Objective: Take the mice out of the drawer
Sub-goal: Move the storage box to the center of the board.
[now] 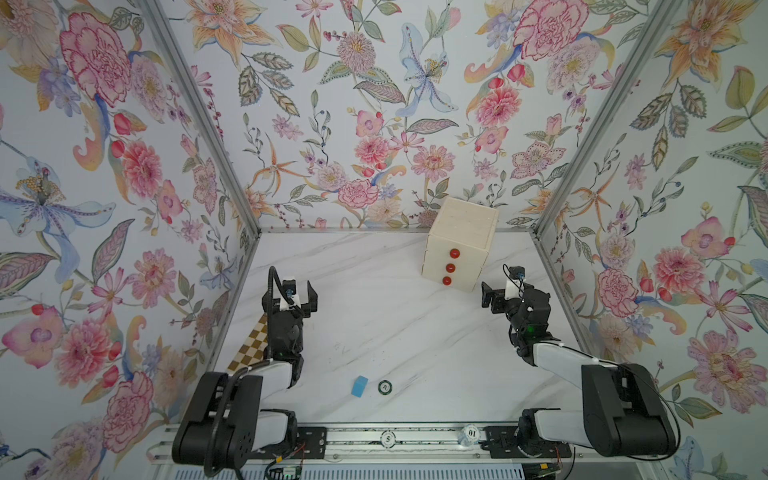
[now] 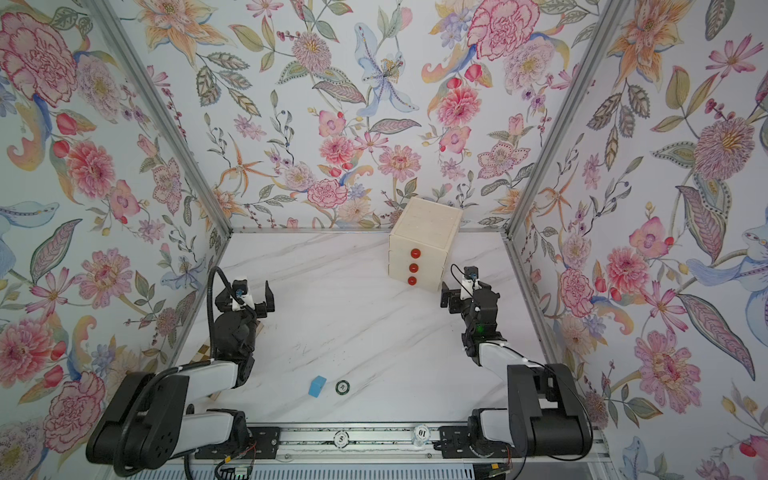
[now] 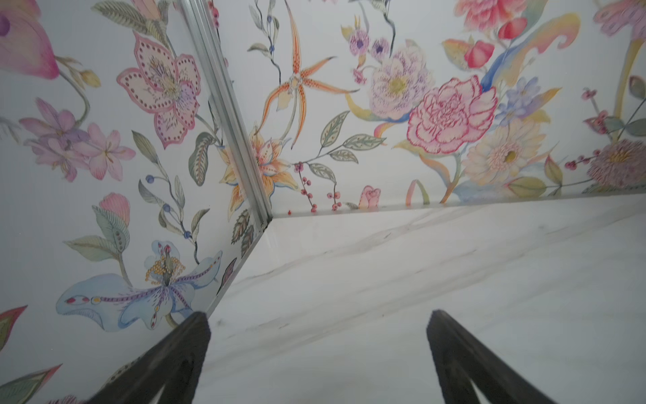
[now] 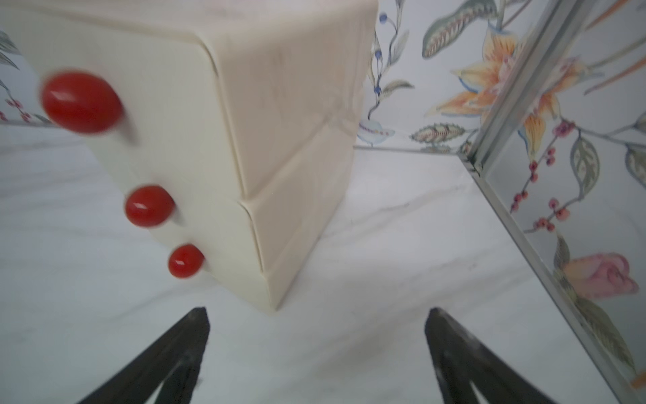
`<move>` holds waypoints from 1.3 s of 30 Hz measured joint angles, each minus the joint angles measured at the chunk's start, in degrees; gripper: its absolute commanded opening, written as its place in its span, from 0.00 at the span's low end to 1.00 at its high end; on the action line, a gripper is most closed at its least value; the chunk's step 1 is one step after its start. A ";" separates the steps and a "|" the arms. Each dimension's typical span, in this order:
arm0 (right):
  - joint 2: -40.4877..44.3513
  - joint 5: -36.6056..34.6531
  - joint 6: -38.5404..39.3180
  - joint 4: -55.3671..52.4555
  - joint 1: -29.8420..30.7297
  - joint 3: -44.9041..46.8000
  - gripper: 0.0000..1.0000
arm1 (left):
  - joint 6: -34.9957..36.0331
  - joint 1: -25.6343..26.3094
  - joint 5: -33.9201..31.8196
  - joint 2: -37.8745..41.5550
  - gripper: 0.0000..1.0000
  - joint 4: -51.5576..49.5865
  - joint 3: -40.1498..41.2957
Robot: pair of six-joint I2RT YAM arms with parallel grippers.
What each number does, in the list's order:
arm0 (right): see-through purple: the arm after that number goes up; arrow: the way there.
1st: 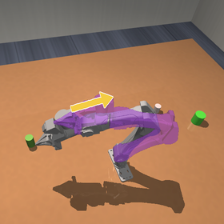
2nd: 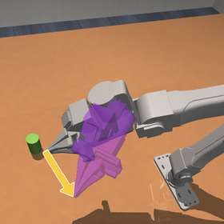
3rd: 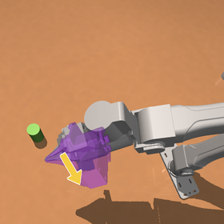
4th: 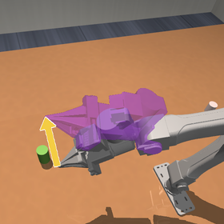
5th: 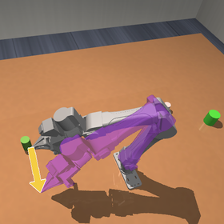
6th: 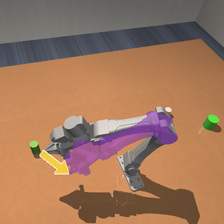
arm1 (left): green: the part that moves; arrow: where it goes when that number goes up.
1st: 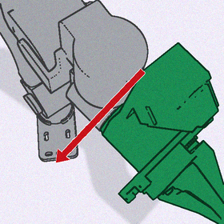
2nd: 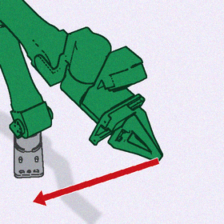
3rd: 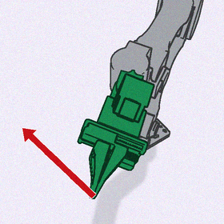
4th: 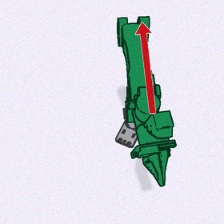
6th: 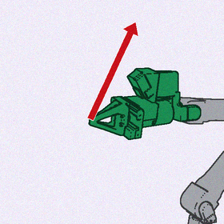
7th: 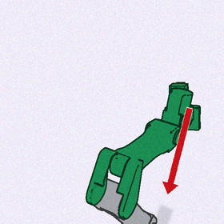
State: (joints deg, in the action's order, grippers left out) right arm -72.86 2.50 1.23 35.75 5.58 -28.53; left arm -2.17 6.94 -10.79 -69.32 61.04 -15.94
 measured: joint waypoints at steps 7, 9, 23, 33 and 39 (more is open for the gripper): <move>10.75 -0.17 -13.53 -16.94 15.37 -9.64 0.99 | -18.91 5.97 5.92 10.91 1.00 -24.44 -18.03; 11.91 -0.42 -18.97 -19.04 20.81 -9.64 0.99 | -23.98 10.93 6.62 11.78 1.00 -27.82 -19.63; 13.18 -8.15 -41.40 -24.04 36.70 -11.04 0.99 | -49.42 36.79 3.17 9.97 1.00 -26.73 -15.23; 6.91 -17.90 -36.15 -37.07 22.69 -26.88 0.99 | -42.93 31.45 6.25 1.84 1.00 -29.64 -27.12; -0.90 -21.40 -32.65 -38.93 11.78 -37.07 0.99 | -32.46 26.16 13.07 -15.04 1.00 -35.36 -51.71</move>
State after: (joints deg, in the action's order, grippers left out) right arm -73.76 -18.90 -31.42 -3.18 17.37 -65.60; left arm -34.63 33.10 2.28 -84.36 25.67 -67.66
